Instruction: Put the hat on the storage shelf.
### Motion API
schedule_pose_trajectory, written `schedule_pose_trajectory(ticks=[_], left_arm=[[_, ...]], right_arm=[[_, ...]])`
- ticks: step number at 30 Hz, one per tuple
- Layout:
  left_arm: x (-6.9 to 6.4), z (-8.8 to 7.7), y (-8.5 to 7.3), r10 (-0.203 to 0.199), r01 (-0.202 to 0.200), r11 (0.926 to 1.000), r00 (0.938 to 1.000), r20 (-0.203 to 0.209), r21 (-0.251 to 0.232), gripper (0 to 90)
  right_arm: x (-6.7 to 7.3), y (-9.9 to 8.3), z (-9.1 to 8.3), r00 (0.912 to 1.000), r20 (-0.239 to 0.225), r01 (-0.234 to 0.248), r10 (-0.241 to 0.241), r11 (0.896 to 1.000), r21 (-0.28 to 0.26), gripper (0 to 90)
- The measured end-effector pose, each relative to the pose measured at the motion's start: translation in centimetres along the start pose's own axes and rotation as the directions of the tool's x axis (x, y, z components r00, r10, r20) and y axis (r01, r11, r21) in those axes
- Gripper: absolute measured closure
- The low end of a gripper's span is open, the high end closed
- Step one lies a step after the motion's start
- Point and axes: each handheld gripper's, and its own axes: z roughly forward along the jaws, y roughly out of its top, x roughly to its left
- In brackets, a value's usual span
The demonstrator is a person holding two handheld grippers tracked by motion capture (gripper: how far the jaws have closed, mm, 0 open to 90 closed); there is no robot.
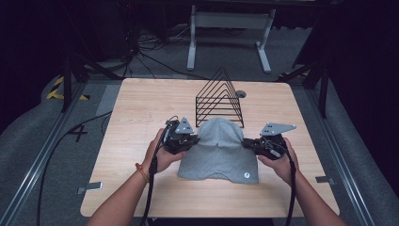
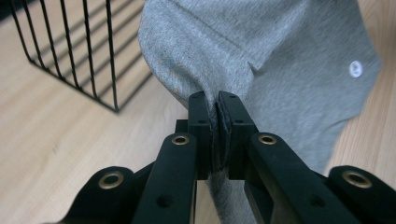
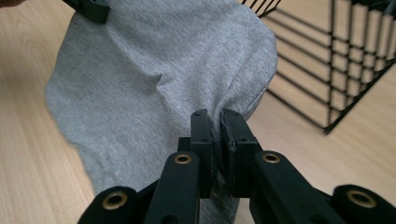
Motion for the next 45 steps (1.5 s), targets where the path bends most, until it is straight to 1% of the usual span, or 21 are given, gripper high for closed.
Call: schedule_pose_trajectory(ticks=[1, 3, 4, 6, 8, 13, 16, 18, 22, 24, 25, 27, 29, 30, 32, 34, 38, 40, 41, 43, 45], left_arm=[[0.0, -0.2, 0.5, 0.003, -0.003, 1.0000, 1.0000, 0.005, -0.005, 84.7], [0.0, -0.6, 1.6, 0.021, -0.021, 0.9995, 0.9998, -0.003, -0.023, 84.7], [0.0, -0.8, 2.1, 0.030, -0.030, 0.9988, 0.9995, 0.001, -0.038, 84.7], [0.0, -1.3, 3.0, 0.044, -0.045, 0.9971, 0.9990, -0.009, -0.062, 84.7], [0.2, -1.8, 4.0, 0.049, -0.050, 0.9953, 0.9987, -0.010, -0.083, 84.7], [0.7, -2.6, 6.2, 0.071, -0.073, 0.9901, 0.9973, -0.019, -0.120, 84.7], [1.1, -3.0, 7.5, 0.090, -0.091, 0.9877, 0.9958, -0.018, -0.127, 84.7], [1.3, -3.2, 8.4, 0.089, -0.090, 0.9854, 0.9959, -0.013, -0.144, 84.7], [1.8, -4.1, 10.4, 0.117, -0.118, 0.9779, 0.9930, -0.020, -0.172, 84.7], [2.1, -4.4, 11.3, 0.123, -0.125, 0.9761, 0.9922, -0.024, -0.178, 84.8], [2.2, -4.5, 11.6, 0.117, -0.119, 0.9754, 0.9929, -0.025, -0.185, 84.8], [2.6, -4.8, 12.5, 0.124, -0.129, 0.9723, 0.9915, -0.038, -0.195, 84.8], [2.9, -5.3, 13.3, 0.115, -0.122, 0.9712, 0.9924, -0.044, -0.205, 84.8], [3.0, -5.6, 13.7, 0.113, -0.121, 0.9692, 0.9922, -0.053, -0.214, 84.9], [3.3, -6.1, 14.6, 0.119, -0.132, 0.9657, 0.9906, -0.067, -0.224, 84.9], [3.8, -6.6, 15.4, 0.109, -0.126, 0.9641, 0.9906, -0.083, -0.234, 84.9], [4.7, -7.3, 16.2, 0.095, -0.117, 0.9604, 0.9908, -0.097, -0.253, 84.9], [5.2, -7.4, 16.4, 0.084, -0.110, 0.9636, 0.9899, -0.114, -0.244, 84.9], [5.6, -7.5, 16.5, 0.084, -0.112, 0.9641, 0.9887, -0.124, -0.241, 84.9], [6.4, -7.6, 16.7, 0.061, -0.091, 0.9649, 0.9897, -0.129, -0.246, 84.9], [7.0, -7.6, 17.0, 0.058, -0.092, 0.9662, 0.9877, -0.145, -0.241, 84.9]], right_arm=[[-0.1, 0.2, -0.4, 1.0000, 0.005, 0.003, -0.003, 1.000, -0.010, 83.9], [-0.3, 0.7, -1.1, 0.9999, 0.009, 0.008, -0.008, 1.000, -0.027, 84.0], [-0.4, 1.0, -1.5, 0.9999, 0.014, 0.009, -0.009, 0.999, -0.035, 84.0], [-0.5, 1.8, -2.5, 0.9997, 0.020, 0.014, -0.013, 0.998, -0.059, 84.0], [-0.5, 2.5, -3.3, 0.9992, 0.032, 0.025, -0.023, 0.997, -0.072, 84.0], [-1.0, 4.3, -5.0, 0.9974, 0.064, 0.041, -0.035, 0.994, -0.102, 84.0], [-1.3, 5.2, -5.7, 0.9957, 0.082, 0.052, -0.043, 0.992, -0.113, 84.0], [-1.6, 6.0, -6.3, 0.9943, 0.095, 0.060, -0.048, 0.991, -0.123, 84.0], [-2.5, 7.7, -7.4, 0.9921, 0.118, 0.060, -0.044, 0.989, -0.137, 84.1], [-3.1, 8.6, -7.8, 0.9926, 0.117, 0.050, -0.033, 0.988, -0.145, 84.1], [-3.4, 9.1, -7.9, 0.9917, 0.124, 0.052, -0.033, 0.987, -0.151, 84.1], [-3.8, 10.1, -8.3, 0.9911, 0.130, 0.053, -0.032, 0.985, -0.164, 84.2], [-4.0, 11.1, -8.6, 0.9896, 0.138, 0.064, -0.040, 0.983, -0.173, 84.2], [-4.1, 11.6, -8.7, 0.9896, 0.138, 0.065, -0.041, 0.982, -0.175, 84.2], [-4.3, 12.8, -8.9, 0.9867, 0.152, 0.086, -0.059, 0.981, -0.176, 84.2], [-4.4, 13.8, -8.9, 0.9850, 0.159, 0.094, -0.066, 0.980, -0.175, 84.2], [-4.9, 15.6, -9.2, 0.9816, 0.176, 0.109, -0.075, 0.976, -0.188, 84.2], [-5.2, 16.4, -9.2, 0.9810, 0.179, 0.109, -0.075, 0.976, -0.188, 84.2], [-5.4, 16.7, -9.2, 0.9783, 0.190, 0.119, -0.083, 0.975, -0.186, 84.2], [-5.8, 17.3, -9.0, 0.9768, 0.197, 0.122, -0.084, 0.975, -0.185, 84.2], [-6.2, 17.9, -8.8, 0.9759, 0.203, 0.120, -0.080, 0.974, -0.194, 84.2]])
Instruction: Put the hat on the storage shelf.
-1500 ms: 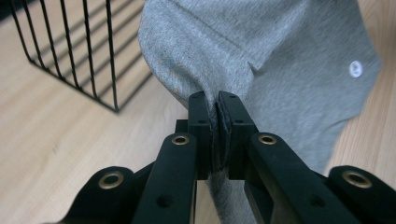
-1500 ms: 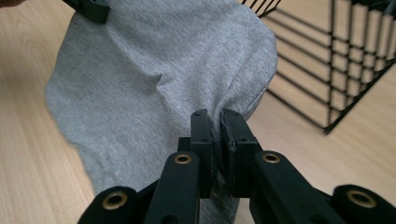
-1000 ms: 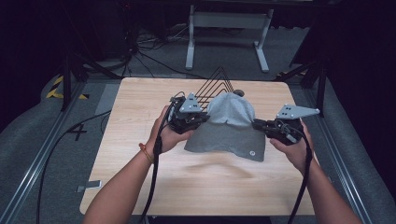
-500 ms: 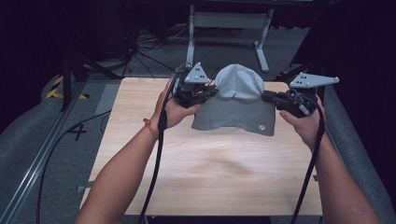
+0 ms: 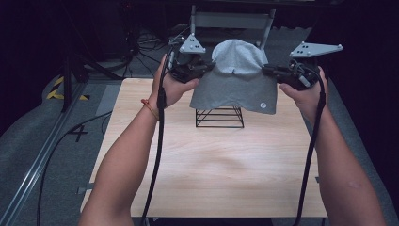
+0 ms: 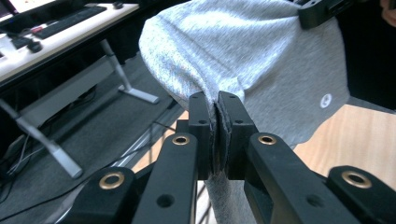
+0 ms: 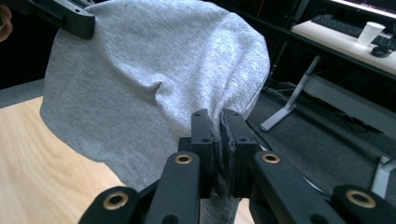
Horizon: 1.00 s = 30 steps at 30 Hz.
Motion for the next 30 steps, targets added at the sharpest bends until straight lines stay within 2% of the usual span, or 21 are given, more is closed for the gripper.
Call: schedule_pose_trajectory(ticks=[2, 4, 11, 14, 18, 20, 23, 25, 30], left_arm=[[0.6, 0.1, 0.3, 0.001, -0.001, 1.0000, 0.9999, -0.015, 0.007, 84.9], [1.1, 0.1, 0.6, -0.012, 0.012, 0.9999, 0.9997, -0.021, -0.006, 84.9], [2.8, 0.6, 1.6, -0.025, 0.024, 0.9995, 0.9983, -0.053, -0.021, 85.0], [3.5, 1.4, 1.2, -0.043, 0.042, 0.9990, 0.9977, -0.052, -0.013, 85.0], [4.3, 2.6, 0.4, -0.080, 0.080, 0.9968, 0.9954, -0.051, -0.007, 85.0], [4.6, 3.2, -0.1, -0.090, 0.091, 0.9959, 0.9939, -0.063, 0.001, 85.0], [4.8, 4.0, -0.5, -0.094, 0.094, 0.9955, 0.9931, -0.070, 0.005, 85.0], [5.0, 4.5, -0.7, -0.103, 0.103, 0.9946, 0.9931, -0.055, 0.000, 85.0], [5.1, 5.1, -0.8, -0.095, 0.096, 0.9954, 0.9923, -0.079, 0.005, 84.9]], right_arm=[[-0.3, 0.5, 0.5, 1.0000, 0.008, 0.004, -0.004, 1.000, -0.003, 84.2], [-0.5, 1.1, 1.0, 0.9998, 0.016, 0.011, -0.011, 1.000, -0.010, 84.2], [-1.8, 2.4, 2.7, 0.9994, 0.035, -0.006, 0.007, 0.999, -0.037, 84.2], [-2.4, 2.4, 3.4, 0.9992, 0.034, -0.021, 0.022, 0.999, -0.036, 84.2], [-2.9, 1.9, 4.6, 0.9988, 0.046, -0.017, 0.017, 1.000, -0.009, 84.2], [-3.2, 1.5, 5.2, 0.9985, 0.043, -0.033, 0.034, 0.999, -0.004, 84.2], [-3.5, 1.0, 6.0, 0.9978, 0.048, -0.047, 0.047, 0.999, 0.006, 84.2], [-3.7, 0.8, 6.5, 0.9977, 0.048, -0.048, 0.048, 0.999, 0.012, 84.2], [-3.9, 0.6, 7.1, 0.9971, 0.055, -0.053, 0.053, 0.999, 0.010, 84.2]])
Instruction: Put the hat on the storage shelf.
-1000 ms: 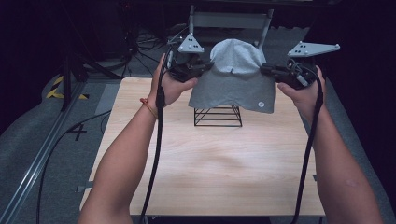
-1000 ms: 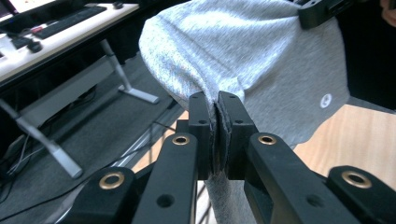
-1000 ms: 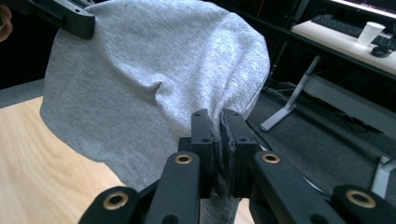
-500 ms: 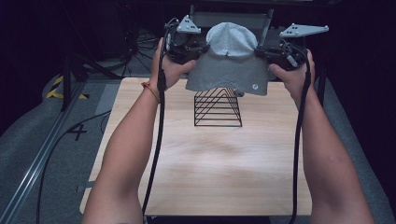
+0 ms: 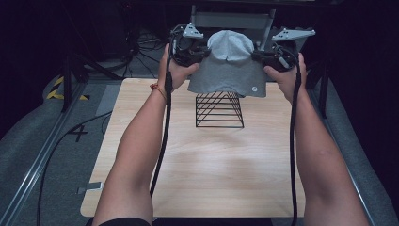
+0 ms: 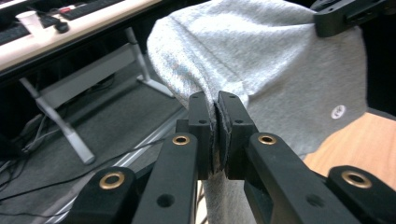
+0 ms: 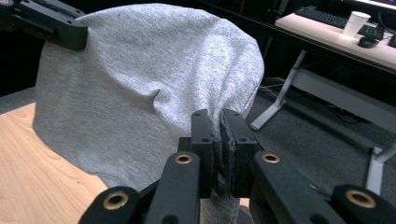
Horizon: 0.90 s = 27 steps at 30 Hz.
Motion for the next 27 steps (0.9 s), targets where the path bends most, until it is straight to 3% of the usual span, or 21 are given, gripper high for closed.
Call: schedule_pose_trajectory(ticks=[9, 15, 20, 24, 27], left_arm=[[0.4, -0.2, 0.6, 0.004, -0.004, 0.9997, 0.9995, -0.033, -0.023, 85.0], [0.1, 0.2, -0.7, 0.003, -0.003, 1.0000, 1.0000, 0.002, -0.001, 84.9], [0.1, 0.2, -2.2, -0.021, 0.021, 0.9998, 0.9996, 0.020, 0.000, 84.9], [0.0, -0.3, -2.6, -0.048, 0.048, 0.9986, 0.9983, 0.032, -0.022, 84.9], [-0.1, -1.1, -2.4, -0.037, 0.038, 0.9986, 0.9988, 0.032, -0.036, 84.9]], right_arm=[[-0.5, 0.5, -0.2, 0.9998, 0.015, -0.014, 0.015, 0.999, -0.033, 84.2], [-0.1, 0.0, 0.3, 1.0000, -0.006, -0.008, 0.008, 1.000, -0.017, 84.2], [0.1, -1.2, 0.2, 0.9997, -0.020, -0.013, 0.013, 1.000, -0.009, 84.2], [0.4, -1.9, 0.0, 0.9993, -0.034, -0.015, 0.015, 1.000, -0.008, 84.2], [0.5, -2.0, -0.4, 0.9991, -0.039, -0.014, 0.014, 1.000, -0.018, 84.2]])
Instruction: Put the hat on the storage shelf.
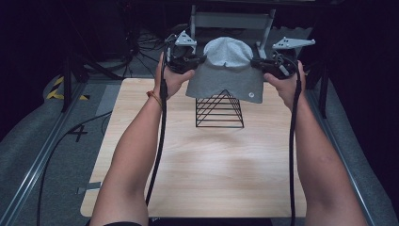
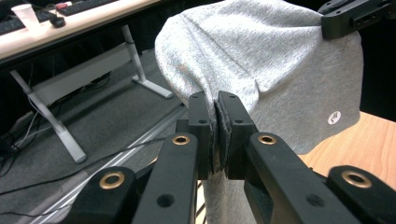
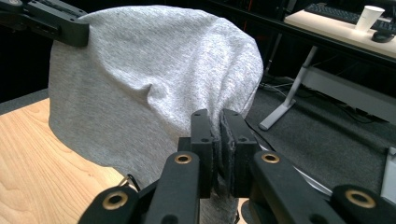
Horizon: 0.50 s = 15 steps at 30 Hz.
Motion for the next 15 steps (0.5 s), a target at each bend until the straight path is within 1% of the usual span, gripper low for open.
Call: schedule_pose_trajectory(ticks=[1, 4, 5, 7, 9, 11, 13, 15], left_arm=[[-0.1, -0.3, 0.1, -0.006, 0.006, 0.9999, 0.9999, 0.008, -0.011, 84.9], [-0.6, -1.0, 0.4, 0.020, -0.019, 0.9994, 0.9997, 0.017, -0.030, 84.9], [-0.6, -1.0, 0.4, 0.020, -0.019, 0.9994, 0.9997, 0.017, -0.030, 84.9], [-1.0, -1.4, 0.7, 0.037, -0.036, 0.9989, 0.9991, 0.023, -0.031, 85.0], [-1.4, -1.6, 0.9, 0.051, -0.050, 0.9983, 0.9984, 0.026, -0.029, 84.9], [-1.5, -1.8, 1.0, 0.051, -0.050, 0.9981, 0.9983, 0.028, -0.035, 84.9], [-1.7, -1.9, 1.2, 0.059, -0.058, 0.9977, 0.9978, 0.030, -0.033, 84.9], [-1.7, -2.1, 1.3, 0.056, -0.054, 0.9975, 0.9979, 0.033, -0.047, 84.9]], right_arm=[[0.0, 0.0, -0.2, 1.0000, -0.003, -0.002, 0.002, 1.000, -0.007, 84.2], [0.2, 0.0, -0.9, 1.0000, -0.008, 0.004, -0.004, 1.000, -0.023, 84.2], [0.2, 0.0, -0.9, 1.0000, -0.008, 0.004, -0.004, 1.000, -0.023, 84.2], [0.3, -0.2, -1.3, 0.9999, -0.010, 0.009, -0.010, 1.000, -0.027, 84.2], [0.4, -0.4, -1.6, 0.9999, -0.016, 0.003, -0.004, 1.000, -0.031, 84.2], [0.3, -0.5, -1.9, 0.9999, -0.014, 0.006, -0.007, 0.999, -0.031, 84.2], [0.2, -0.6, -2.2, 0.9999, -0.011, 0.005, -0.006, 0.999, -0.040, 84.3], [0.1, -0.5, -2.5, 1.0000, -0.005, 0.003, -0.003, 0.999, -0.043, 84.3]])
